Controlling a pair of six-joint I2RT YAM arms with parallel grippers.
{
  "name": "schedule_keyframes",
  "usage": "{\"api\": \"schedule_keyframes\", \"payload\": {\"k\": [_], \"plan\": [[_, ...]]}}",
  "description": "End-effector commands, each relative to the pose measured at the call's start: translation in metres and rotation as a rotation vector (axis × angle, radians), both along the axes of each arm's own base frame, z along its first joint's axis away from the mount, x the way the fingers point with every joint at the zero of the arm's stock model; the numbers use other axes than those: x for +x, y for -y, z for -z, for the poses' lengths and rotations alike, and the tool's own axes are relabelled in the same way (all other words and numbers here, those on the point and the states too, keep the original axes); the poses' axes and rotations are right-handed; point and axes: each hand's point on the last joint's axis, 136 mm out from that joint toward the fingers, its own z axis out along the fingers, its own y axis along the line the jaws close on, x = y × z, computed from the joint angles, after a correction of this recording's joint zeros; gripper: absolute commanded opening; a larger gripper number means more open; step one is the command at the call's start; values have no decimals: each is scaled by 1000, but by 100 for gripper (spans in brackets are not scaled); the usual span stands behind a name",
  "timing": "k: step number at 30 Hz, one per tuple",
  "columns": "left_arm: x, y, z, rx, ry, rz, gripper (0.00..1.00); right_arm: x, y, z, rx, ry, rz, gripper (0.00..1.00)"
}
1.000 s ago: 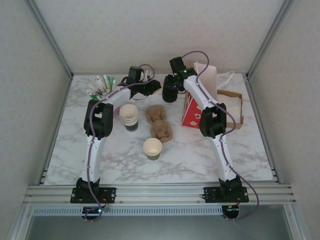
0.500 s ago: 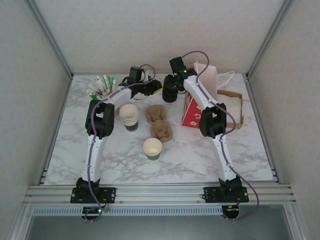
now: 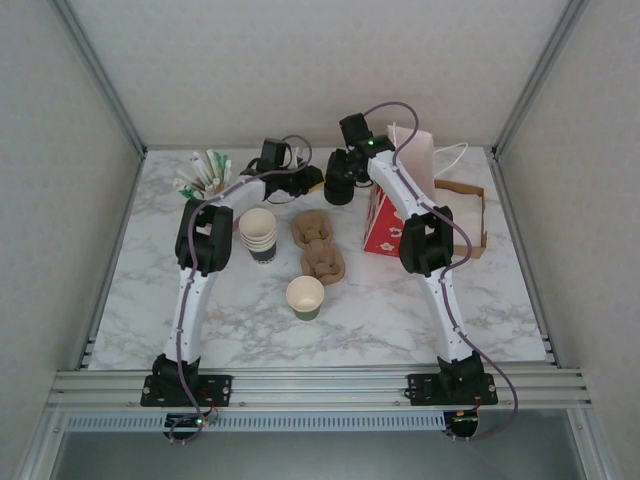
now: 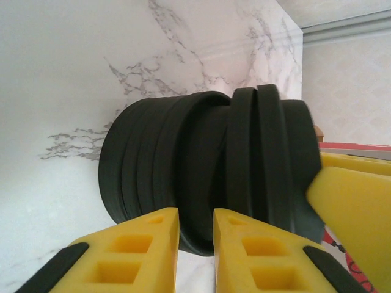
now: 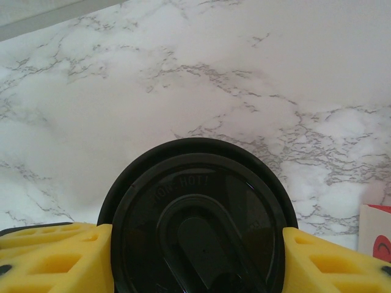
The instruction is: Pack the takeout coffee
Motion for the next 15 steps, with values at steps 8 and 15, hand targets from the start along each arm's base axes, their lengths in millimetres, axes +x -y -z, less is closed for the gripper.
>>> {"api": "schedule_keyframes", "payload": {"k": [8,15], "plan": [[3,5,-12,-12,22,21,22,0,1,-23,29,26,4,59],[2,2,-34,-15,61,14,23,0,2,-22,29,26,4,59]]}}
